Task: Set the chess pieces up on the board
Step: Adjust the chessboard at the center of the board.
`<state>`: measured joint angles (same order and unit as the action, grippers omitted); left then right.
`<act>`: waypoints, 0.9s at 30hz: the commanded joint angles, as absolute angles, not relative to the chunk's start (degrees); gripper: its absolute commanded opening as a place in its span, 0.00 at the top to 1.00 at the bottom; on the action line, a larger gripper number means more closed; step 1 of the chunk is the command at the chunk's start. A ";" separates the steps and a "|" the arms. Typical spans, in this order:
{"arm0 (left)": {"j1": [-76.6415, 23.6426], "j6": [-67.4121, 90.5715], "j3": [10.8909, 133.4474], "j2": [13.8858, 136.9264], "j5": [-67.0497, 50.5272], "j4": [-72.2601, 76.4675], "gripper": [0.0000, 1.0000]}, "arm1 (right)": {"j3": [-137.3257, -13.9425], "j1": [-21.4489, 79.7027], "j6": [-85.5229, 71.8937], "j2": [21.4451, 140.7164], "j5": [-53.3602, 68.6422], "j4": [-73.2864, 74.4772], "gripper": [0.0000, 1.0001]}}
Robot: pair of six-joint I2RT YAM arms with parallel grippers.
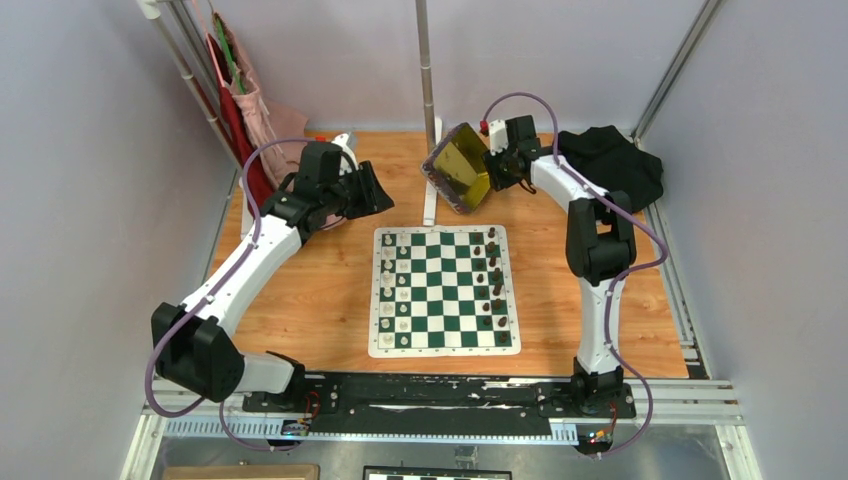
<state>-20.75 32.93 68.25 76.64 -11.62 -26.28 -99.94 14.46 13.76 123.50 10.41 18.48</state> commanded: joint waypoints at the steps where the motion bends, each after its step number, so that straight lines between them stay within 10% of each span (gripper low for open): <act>1: -20.39 32.38 69.35 76.98 -10.77 -25.47 0.51 | -100.22 13.63 14.94 124.62 12.94 17.23 0.60; 27: -20.39 32.20 68.96 77.48 -10.31 -26.08 0.51 | -99.74 10.69 16.86 125.54 13.87 15.00 0.60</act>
<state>-20.75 32.91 68.25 77.21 -10.76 -26.28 -99.90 12.14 15.18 124.68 12.49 16.40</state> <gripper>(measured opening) 0.491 0.399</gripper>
